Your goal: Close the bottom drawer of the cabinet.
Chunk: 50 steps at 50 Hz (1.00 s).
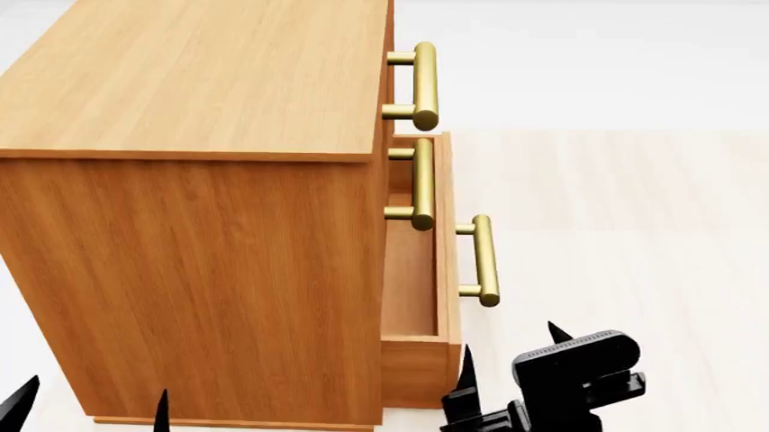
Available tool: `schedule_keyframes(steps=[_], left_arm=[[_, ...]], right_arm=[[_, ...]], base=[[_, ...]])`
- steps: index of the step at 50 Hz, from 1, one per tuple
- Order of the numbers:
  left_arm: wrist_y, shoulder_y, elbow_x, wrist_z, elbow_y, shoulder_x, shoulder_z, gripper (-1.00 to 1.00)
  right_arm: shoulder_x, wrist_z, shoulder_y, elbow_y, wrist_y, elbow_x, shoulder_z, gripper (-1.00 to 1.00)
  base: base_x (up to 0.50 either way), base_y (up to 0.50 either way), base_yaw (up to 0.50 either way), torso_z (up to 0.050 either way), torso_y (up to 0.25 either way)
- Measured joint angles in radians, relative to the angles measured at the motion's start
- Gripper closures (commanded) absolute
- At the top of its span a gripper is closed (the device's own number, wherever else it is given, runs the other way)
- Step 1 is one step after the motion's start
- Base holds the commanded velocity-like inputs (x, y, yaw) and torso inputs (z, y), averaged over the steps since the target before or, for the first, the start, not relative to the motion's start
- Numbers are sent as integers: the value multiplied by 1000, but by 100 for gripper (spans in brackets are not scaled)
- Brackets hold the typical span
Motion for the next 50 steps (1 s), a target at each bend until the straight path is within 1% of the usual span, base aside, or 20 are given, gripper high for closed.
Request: schedule_keyframes(steps=[9,27,39,50], left_arm=[[4,0,-3,-3,-2,-3,-2,-100],[4,0,-9,-9,2,-9,-3,-100],[10,3,-12,-13,-2,-12,-1,-100],[11,2,-12,-17,-4,-15,2,-100]], right_arm=[[-21,4,22,50,-27,-21,-21,-100],[-44,4,30,61,-31,-44,-57,-100],[-50,4,23,25,-8,-62,-85,-100],[-39,-22,8,-59,47,-71,-118,-100]], base=[[0,0,0,0,0],[0,0,0,0,0],[0,0,0,0,0],[0,0,0,0,0]])
